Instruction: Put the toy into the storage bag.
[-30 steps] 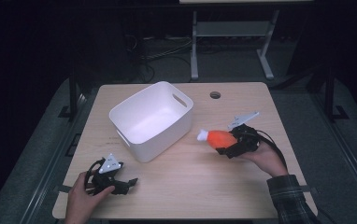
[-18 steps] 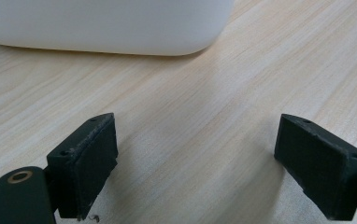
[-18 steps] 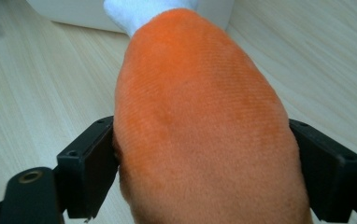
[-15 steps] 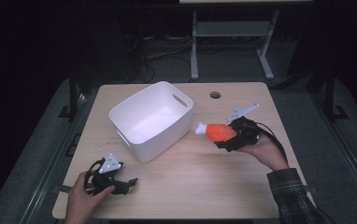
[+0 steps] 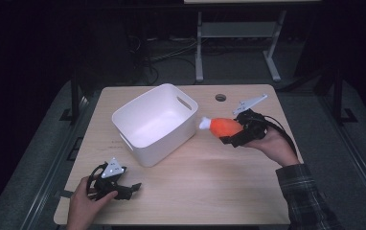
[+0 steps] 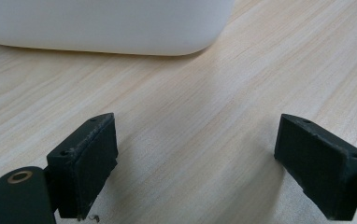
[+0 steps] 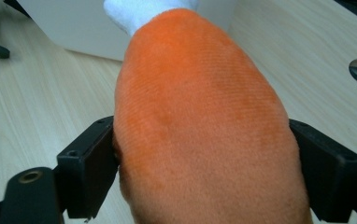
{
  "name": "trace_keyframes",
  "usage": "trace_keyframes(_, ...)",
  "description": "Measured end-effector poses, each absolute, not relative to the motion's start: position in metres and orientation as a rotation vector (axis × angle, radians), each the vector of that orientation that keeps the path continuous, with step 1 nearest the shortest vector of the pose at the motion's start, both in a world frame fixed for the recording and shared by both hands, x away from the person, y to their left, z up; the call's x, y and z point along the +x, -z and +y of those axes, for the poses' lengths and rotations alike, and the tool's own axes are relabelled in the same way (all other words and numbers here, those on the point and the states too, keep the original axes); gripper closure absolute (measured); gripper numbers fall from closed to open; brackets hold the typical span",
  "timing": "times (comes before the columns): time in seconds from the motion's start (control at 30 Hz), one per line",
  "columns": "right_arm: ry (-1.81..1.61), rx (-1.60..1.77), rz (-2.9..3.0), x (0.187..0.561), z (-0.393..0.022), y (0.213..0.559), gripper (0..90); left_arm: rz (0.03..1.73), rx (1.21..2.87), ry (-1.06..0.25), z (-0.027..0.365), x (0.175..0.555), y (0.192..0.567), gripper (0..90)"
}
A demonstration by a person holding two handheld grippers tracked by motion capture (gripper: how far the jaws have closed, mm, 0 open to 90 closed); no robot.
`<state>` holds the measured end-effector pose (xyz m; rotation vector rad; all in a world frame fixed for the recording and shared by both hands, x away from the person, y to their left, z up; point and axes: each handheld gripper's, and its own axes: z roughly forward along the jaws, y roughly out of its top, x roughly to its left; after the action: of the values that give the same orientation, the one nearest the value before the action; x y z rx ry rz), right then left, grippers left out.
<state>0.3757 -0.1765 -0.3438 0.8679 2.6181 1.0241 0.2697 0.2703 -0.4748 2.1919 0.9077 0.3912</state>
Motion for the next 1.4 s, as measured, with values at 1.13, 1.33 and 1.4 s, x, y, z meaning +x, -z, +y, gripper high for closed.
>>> trace_keyframes(1.13, -1.102, 0.780, 2.632, 0.404, -0.128, 0.300, 16.0, 0.908, 2.192, -0.393, 0.270, 0.270, 0.475, 12.4)
trace_keyframes(1.33, -1.094, 0.759, 2.641, 0.410, -0.115, 0.297, 16.0, 0.907, 2.193, -0.392, 0.270, 0.270, 0.475, 12.5)
trace_keyframes(1.4, -1.090, 0.756, 2.646, 0.412, -0.110, 0.296, 16.0, 0.907, 2.193, -0.393, 0.270, 0.270, 0.475, 12.5)
